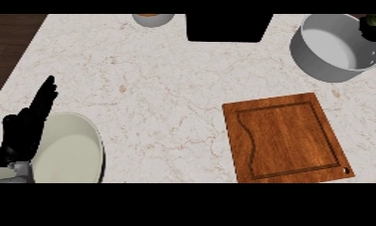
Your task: Pick the squash from the cutting board and place it in the pot
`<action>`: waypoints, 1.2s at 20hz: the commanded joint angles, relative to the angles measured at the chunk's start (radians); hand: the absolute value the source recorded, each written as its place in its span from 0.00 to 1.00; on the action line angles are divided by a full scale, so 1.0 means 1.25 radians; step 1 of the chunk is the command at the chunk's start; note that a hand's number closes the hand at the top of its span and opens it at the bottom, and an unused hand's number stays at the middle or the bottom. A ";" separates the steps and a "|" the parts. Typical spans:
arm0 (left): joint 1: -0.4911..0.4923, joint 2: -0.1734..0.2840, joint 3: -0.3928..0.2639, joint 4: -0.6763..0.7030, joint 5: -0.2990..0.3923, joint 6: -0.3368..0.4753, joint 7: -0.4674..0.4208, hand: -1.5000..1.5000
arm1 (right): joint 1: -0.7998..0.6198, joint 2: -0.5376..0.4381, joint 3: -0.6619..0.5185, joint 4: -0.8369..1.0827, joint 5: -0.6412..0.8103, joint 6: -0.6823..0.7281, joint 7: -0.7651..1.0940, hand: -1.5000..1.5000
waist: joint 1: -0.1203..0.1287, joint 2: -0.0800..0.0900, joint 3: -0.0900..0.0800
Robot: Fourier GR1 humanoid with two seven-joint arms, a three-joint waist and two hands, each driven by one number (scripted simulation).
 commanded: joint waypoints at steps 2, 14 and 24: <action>-0.009 -0.038 -0.027 0.035 -0.029 0.024 -0.030 0.50 | -0.105 -0.039 -0.034 0.257 0.019 -0.053 -0.127 1.00 | 0.017 0.011 -0.003; -0.033 -0.019 -0.031 -0.012 -0.015 0.000 0.010 0.50 | -0.190 -0.056 -0.063 0.537 0.050 -0.113 -0.228 1.00 | 0.049 0.023 0.000; -0.055 -0.022 -0.030 0.016 -0.015 -0.004 0.008 0.50 | -0.218 -0.034 -0.129 0.607 -0.010 -0.084 -0.305 0.00 | 0.054 0.029 0.001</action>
